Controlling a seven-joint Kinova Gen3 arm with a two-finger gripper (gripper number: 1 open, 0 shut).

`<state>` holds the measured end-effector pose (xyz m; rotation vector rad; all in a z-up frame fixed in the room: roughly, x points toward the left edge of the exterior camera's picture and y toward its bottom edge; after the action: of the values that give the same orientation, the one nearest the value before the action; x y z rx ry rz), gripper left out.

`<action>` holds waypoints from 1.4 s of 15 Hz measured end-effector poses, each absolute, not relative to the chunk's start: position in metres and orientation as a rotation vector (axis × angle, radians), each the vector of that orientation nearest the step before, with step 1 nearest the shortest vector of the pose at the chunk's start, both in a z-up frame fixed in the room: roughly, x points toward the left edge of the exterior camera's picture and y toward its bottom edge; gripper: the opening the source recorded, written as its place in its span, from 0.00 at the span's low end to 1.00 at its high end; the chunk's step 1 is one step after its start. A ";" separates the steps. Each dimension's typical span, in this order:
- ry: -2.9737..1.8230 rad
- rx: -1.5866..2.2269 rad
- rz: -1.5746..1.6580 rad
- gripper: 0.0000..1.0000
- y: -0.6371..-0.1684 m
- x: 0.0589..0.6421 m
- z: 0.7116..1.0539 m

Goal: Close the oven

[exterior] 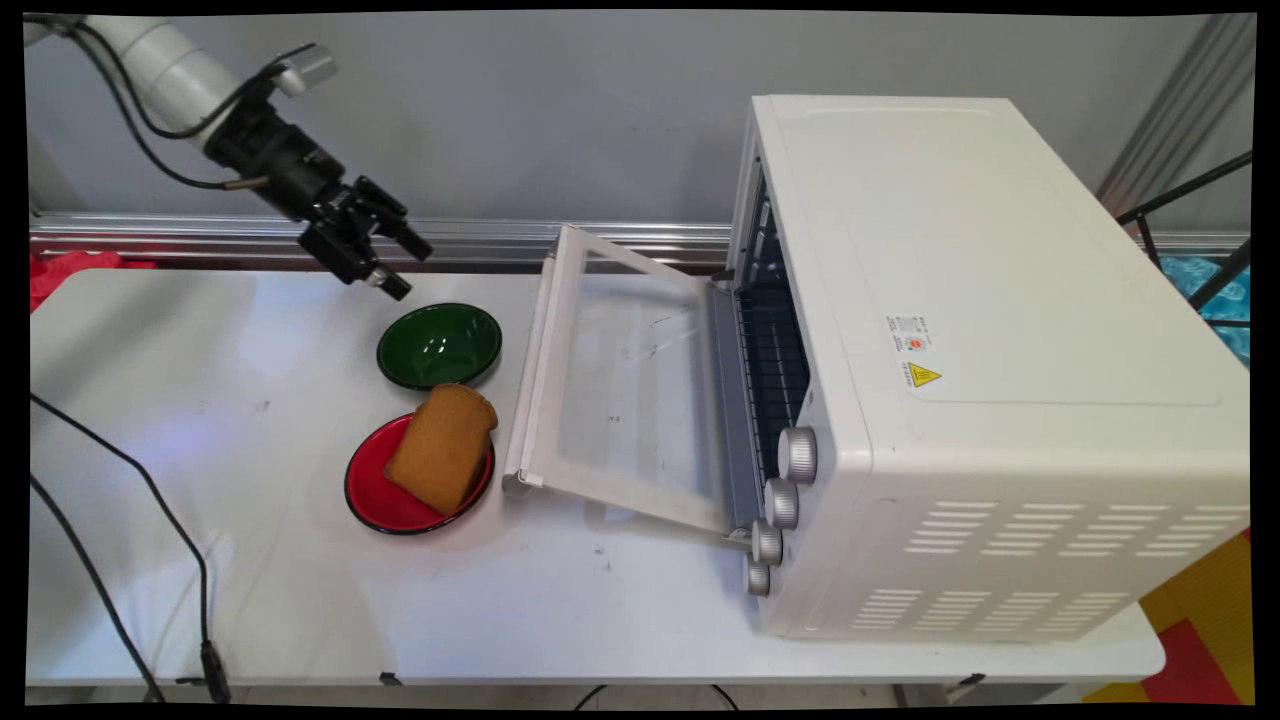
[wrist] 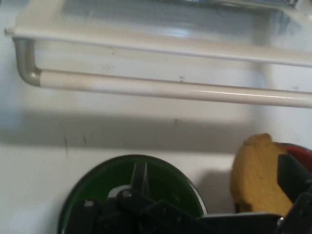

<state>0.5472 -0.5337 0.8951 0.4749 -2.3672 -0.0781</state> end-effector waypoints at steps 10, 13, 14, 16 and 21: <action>-2.408 0.323 -0.011 0.00 -0.562 0.530 0.864; -2.414 0.310 -0.005 0.00 -0.568 0.527 0.856; -2.417 0.305 -0.003 0.00 -0.570 0.526 0.853; -2.421 0.300 0.002 0.00 -0.574 0.522 0.847; -2.424 0.293 0.012 0.00 -0.581 0.509 0.826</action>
<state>0.5094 -0.5811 0.8261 0.2929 -2.4237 0.0118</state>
